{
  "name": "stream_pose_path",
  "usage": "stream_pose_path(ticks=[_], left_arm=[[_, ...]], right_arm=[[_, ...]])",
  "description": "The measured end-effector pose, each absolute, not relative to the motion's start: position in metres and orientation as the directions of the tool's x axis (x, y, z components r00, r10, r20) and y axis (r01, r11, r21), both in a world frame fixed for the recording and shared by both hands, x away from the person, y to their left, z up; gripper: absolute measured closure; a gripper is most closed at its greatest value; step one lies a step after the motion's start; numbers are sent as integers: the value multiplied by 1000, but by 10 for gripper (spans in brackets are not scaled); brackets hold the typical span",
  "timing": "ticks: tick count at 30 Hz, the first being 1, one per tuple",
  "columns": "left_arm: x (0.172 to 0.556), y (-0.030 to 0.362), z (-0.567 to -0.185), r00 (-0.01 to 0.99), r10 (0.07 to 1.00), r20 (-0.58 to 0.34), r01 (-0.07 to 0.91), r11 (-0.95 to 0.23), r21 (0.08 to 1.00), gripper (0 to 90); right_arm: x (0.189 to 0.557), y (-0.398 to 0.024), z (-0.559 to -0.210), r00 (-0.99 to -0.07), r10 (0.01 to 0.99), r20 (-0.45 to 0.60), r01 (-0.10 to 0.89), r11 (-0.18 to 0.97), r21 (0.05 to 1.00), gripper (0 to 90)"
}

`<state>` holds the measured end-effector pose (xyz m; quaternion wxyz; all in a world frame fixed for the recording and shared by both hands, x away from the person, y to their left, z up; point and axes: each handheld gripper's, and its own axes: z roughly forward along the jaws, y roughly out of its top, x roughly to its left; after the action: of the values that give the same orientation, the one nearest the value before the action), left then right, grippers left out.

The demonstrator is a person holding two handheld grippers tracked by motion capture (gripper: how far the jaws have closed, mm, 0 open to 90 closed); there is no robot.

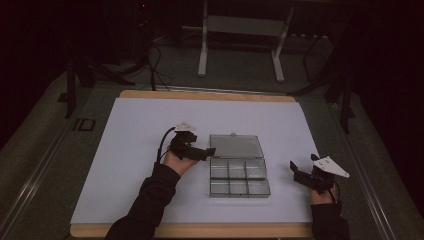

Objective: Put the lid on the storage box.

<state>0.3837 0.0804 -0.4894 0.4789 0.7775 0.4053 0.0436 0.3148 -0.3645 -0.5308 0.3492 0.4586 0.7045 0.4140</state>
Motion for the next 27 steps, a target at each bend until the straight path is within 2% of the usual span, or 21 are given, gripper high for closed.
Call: stream_pose_path(ticks=[10,16,27], left_arm=[[411,58,-482,617,695,-369,652,-189,734,14],[421,43,-485,600,713,-363,678,-211,705,14],[427,39,-499,542,724,-428,749,-184,637,42]], right_arm=[[315,-363,-531,-319,939,-131,360,248,899,129],[316,-364,-531,-298,948,-113,372,224,901,129],[317,-364,-531,-283,952,-114,380,220,898,130]])
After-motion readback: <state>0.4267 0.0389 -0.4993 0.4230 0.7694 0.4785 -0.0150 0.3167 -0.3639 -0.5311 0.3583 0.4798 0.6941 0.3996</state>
